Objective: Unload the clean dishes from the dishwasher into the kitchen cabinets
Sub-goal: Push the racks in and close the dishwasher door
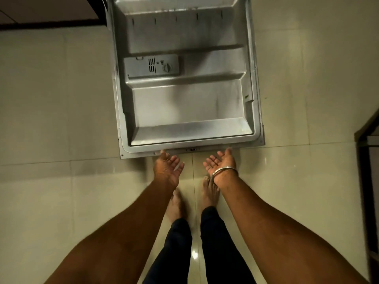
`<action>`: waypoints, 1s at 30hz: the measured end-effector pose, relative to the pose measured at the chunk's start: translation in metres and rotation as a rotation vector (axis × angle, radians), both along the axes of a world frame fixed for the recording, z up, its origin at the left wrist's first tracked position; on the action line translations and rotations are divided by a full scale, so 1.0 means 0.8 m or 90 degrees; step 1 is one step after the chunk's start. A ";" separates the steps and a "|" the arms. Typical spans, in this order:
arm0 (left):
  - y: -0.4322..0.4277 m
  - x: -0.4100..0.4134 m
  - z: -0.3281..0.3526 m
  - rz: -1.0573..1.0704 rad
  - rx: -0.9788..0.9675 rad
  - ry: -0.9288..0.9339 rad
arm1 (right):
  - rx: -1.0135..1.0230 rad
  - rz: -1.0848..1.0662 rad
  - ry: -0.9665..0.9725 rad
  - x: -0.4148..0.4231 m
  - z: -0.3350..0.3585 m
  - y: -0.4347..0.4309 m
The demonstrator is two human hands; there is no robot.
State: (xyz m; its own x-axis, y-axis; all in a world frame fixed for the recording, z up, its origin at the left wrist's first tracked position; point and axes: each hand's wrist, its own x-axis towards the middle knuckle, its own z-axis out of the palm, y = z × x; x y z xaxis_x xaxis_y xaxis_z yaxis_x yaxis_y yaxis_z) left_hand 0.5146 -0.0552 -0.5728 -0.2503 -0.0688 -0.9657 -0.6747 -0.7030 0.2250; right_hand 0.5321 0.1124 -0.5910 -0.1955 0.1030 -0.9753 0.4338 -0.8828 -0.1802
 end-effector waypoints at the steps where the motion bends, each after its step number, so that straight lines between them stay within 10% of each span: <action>1: 0.000 0.003 -0.012 0.028 0.002 -0.008 | -0.013 -0.037 0.000 0.003 -0.008 0.000; 18: -0.010 -0.005 -0.083 0.216 0.124 0.046 | -0.113 -0.176 0.118 -0.011 -0.076 0.000; 30: -0.021 0.013 0.039 0.221 0.167 0.080 | -0.118 -0.179 0.158 0.007 0.056 -0.001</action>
State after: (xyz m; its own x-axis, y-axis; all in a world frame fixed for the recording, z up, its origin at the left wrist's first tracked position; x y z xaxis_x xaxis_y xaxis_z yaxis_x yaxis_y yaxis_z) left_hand 0.5247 -0.0717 -0.5413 -0.3714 0.0735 -0.9255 -0.3676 -0.9271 0.0739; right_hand 0.5380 0.1114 -0.5460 -0.4170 0.0128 -0.9088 0.1346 -0.9880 -0.0757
